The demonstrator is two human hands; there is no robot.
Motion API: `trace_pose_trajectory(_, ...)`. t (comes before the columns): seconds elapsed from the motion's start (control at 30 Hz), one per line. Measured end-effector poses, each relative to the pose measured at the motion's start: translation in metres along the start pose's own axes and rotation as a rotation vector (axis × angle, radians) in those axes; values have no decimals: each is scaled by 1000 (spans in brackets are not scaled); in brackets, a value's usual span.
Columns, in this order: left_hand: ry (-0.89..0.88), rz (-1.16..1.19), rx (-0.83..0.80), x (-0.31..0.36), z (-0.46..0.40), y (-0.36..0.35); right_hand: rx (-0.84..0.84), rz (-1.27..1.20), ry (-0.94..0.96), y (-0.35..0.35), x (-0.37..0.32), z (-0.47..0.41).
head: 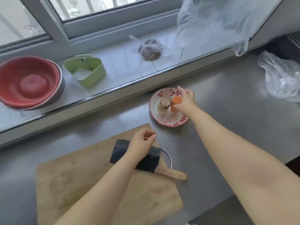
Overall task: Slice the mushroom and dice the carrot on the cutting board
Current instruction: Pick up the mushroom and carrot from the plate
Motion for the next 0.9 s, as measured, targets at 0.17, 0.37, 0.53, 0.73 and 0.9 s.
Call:
trace_pose_trajectory(0.17, 4, -45, 85, 21, -38, -16, -230, 278, 106, -22, 6, -21)
trace_pose_trajectory(0.37, -107, -276, 111, 50, -107, -48, -110, -18, -27, -3, 34, -8)
trace_pose_trajectory(0.53, -142, -351, 165, 57, -148, -65, -67, -204, -115, 15, 51, 29)
trace_pose_trajectory(0.73, -179, -183, 250, 56, -118, -32, -78, -266, -141, 15, 49, 79)
trace_pose_trajectory(0.9, -151, 151, 335, 10, -26, 34, -253, -288, -105, -17, 11, 145)
Point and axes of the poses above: each hand's wrist, its own z-axis away from the middle knuckle, its own y-axis out of the back of the hand, x = y × z, the point moved 8 cm from there along -z, towards the middle knuckle, and after that the axes turned 8 degrees about x, right-handed, at the moved point
